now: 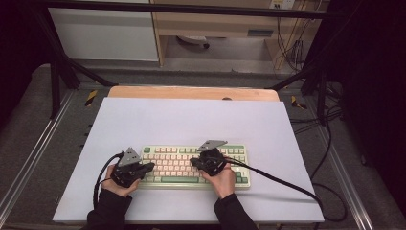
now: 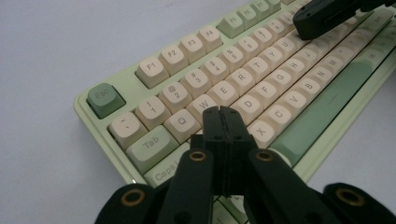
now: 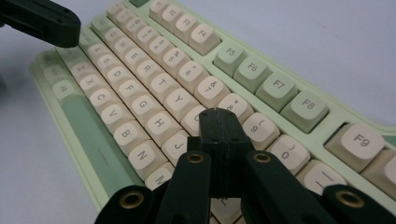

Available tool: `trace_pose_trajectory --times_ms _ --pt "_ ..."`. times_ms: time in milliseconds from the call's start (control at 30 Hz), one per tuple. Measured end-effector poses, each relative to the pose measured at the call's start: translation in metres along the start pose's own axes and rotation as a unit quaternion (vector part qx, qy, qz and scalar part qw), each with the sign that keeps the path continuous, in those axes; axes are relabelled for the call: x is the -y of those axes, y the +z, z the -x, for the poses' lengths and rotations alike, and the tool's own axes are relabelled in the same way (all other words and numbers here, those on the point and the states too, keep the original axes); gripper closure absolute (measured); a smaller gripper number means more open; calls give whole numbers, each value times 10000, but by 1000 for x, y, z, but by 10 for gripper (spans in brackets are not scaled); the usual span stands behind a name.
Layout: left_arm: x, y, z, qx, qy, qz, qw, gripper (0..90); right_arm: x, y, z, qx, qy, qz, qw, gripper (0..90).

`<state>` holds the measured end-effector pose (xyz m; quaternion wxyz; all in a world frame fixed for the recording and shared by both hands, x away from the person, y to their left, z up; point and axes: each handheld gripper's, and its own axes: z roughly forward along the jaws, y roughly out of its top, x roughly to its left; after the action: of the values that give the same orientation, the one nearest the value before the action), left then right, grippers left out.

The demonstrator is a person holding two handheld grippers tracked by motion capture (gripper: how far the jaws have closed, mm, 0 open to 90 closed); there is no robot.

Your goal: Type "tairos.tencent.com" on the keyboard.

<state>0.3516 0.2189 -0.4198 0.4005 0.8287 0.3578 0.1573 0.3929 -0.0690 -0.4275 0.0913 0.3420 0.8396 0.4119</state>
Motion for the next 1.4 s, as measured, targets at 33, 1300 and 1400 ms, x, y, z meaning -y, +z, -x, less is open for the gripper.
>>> trace_pose_trajectory --times_ms 33,1300,1400 --pt "0 0 0 -2 4 -2 10000 900 -1 -4 -1 -5 0 1 10000 900" --pt "-15 7 15 -27 102 40 9999 900 23 -59 14 -174 6 14 9998 900" --pt "-18 10 17 -34 103 43 9999 900 27 -62 15 -165 60 13 9998 900"
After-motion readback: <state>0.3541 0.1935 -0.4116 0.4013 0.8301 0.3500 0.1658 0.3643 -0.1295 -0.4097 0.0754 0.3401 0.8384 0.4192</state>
